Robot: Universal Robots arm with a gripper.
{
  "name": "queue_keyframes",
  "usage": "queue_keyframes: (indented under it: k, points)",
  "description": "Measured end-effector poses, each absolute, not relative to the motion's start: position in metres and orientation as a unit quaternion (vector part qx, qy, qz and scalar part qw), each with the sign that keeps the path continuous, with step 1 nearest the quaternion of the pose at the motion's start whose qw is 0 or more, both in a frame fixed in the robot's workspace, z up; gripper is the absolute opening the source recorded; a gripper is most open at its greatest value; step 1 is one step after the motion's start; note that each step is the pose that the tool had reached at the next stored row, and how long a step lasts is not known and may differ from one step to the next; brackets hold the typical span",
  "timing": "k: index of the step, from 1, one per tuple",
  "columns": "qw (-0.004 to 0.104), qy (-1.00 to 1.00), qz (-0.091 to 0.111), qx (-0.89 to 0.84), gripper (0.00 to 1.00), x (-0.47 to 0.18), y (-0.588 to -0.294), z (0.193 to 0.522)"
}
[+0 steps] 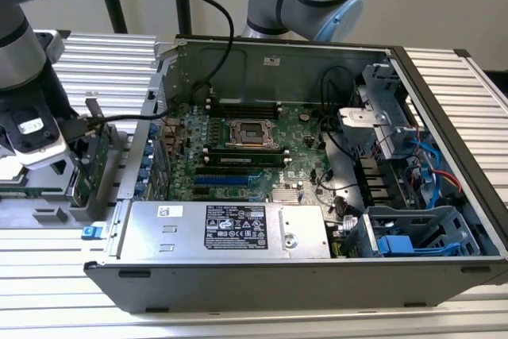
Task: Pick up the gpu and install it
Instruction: 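Pick up the gpu and move the gpu toward the slot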
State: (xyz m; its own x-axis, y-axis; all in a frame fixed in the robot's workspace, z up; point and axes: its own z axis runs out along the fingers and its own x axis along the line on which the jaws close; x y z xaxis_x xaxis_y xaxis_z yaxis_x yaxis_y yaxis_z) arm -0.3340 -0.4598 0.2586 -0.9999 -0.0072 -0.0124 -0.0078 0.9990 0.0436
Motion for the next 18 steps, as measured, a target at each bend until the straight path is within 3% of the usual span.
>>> queue_keyframes:
  k: [18]
  points:
    - [0.006,1.000,0.022,-0.004,1.00,-0.3340,-0.4598,0.2493]
